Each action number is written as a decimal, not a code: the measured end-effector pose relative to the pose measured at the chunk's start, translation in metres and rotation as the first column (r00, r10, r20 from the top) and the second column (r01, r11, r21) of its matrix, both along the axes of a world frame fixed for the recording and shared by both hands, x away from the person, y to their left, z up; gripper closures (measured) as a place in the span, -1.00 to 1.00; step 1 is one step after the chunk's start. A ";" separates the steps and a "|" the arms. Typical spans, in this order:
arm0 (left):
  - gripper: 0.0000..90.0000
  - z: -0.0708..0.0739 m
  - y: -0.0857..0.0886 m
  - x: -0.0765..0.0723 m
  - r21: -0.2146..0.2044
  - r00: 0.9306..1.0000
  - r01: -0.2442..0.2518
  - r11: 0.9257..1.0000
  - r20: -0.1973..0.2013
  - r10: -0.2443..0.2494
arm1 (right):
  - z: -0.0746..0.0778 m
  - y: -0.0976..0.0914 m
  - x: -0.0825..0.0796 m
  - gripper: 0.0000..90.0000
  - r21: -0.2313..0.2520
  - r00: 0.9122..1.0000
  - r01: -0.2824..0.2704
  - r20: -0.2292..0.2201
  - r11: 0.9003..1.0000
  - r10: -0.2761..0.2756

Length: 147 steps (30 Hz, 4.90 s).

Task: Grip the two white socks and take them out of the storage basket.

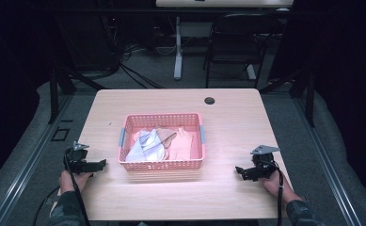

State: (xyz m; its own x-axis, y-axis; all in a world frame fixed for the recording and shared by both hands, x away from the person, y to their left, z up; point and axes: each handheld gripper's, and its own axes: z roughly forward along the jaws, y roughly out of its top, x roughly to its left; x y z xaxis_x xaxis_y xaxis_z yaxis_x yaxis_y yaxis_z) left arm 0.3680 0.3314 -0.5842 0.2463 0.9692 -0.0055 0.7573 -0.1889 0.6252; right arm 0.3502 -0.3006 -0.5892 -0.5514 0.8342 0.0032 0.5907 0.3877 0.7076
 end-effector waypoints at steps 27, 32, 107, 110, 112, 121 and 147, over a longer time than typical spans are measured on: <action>-1.00 0.063 -0.005 0.006 -0.045 0.999 0.033 0.998 -0.020 -0.034 | 0.000 0.000 -0.001 -1.00 -0.002 1.000 0.000 -0.003 1.000 0.000; -1.00 0.084 -0.009 0.010 -0.029 0.998 0.053 0.998 -0.013 -0.054 | 0.000 0.000 -0.001 -1.00 -0.002 1.000 0.000 -0.003 1.000 0.000; 0.89 0.084 -0.170 0.094 0.121 0.898 0.367 0.922 -0.304 -0.318 | 0.000 0.000 -0.001 -1.00 -0.001 1.000 -0.008 -0.001 1.000 0.008; 0.89 0.092 -0.167 0.092 0.114 0.904 0.365 0.924 -0.283 -0.322 | 0.000 0.000 -0.001 -1.00 0.000 1.000 -0.007 -0.001 1.000 0.007; 0.89 0.098 -0.166 0.090 0.121 0.909 0.362 0.924 -0.265 -0.321 | 0.000 0.000 -0.001 -1.00 -0.001 1.000 -0.007 -0.001 1.000 0.007; 0.89 0.126 -0.159 0.086 0.122 0.923 0.355 0.927 -0.204 -0.327 | 0.000 0.000 -0.001 -1.00 -0.002 1.000 -0.009 -0.002 1.000 0.009; 0.90 0.191 -0.149 0.076 0.124 0.930 0.363 0.923 -0.107 -0.351 | 0.000 0.000 -0.001 -1.00 0.000 1.000 -0.006 -0.001 1.000 0.006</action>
